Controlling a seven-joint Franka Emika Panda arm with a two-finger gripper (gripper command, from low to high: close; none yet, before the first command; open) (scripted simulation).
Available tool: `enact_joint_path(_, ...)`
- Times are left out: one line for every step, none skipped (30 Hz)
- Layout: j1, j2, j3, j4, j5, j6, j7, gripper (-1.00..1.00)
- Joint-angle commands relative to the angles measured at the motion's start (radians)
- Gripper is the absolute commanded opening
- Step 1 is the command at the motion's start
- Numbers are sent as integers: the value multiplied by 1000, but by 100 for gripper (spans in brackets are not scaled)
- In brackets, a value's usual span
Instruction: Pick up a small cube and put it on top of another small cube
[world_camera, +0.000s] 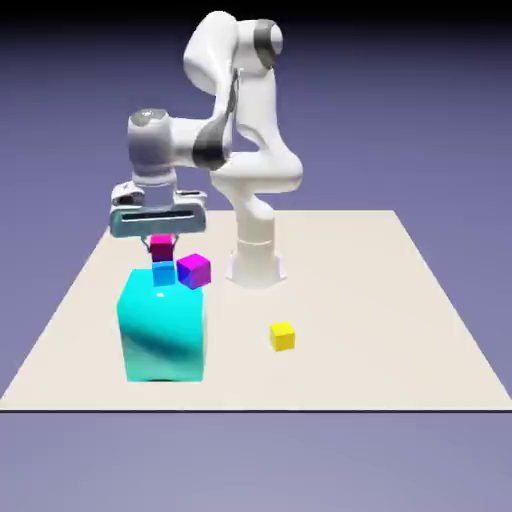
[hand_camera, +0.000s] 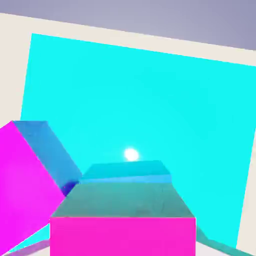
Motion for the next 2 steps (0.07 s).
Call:
enact_joint_path(0,-18,8,26,0,-43,3,100)
enact_joint_path(0,-37,16,51,0,-87,5,100)
